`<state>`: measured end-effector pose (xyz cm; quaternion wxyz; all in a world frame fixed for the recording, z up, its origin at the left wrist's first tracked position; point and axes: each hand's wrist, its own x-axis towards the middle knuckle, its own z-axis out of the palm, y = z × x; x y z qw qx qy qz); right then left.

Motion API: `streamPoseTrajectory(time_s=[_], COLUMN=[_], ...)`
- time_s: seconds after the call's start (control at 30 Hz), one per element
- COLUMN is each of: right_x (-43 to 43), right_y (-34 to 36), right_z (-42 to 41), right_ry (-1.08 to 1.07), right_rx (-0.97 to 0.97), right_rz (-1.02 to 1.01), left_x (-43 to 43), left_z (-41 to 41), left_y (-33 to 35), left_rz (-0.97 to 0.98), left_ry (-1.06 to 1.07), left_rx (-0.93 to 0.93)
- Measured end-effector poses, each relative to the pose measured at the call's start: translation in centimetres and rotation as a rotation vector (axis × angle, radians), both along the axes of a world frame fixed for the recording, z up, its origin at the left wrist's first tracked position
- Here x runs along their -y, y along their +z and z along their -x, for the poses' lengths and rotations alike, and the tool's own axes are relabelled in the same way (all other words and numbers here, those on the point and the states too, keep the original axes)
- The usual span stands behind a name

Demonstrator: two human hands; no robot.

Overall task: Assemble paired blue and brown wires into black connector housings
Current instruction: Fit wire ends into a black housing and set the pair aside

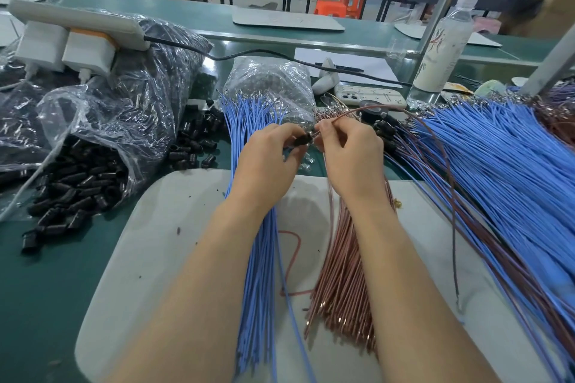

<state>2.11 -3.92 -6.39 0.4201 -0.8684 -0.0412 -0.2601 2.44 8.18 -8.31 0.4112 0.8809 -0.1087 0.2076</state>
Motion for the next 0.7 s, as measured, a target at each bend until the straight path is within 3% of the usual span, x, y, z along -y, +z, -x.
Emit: streamPoseTrajectory(time_s=[0.3, 0.5, 0.7], right_x=[0.3, -0.01, -0.56], right_y=[-0.25, 0.18, -0.5], right_z=[-0.12, -0.2, -0.75], right_ry=[0.021, 0.03, 0.128], right_rx=[-0.06, -0.025, -0.151], right_rz=[0.009, -0.405, -0.395], left_x=[0.32, 0.25, 0.05], left_z=[0.14, 0.22, 0.26], left_y=[0.17, 0.13, 0.57], left_rz=[-0.02, -0.01, 0.046], left_ry=[-0.046, -0.019, 0.014], left_rx=[0.048, 0.042, 0.065])
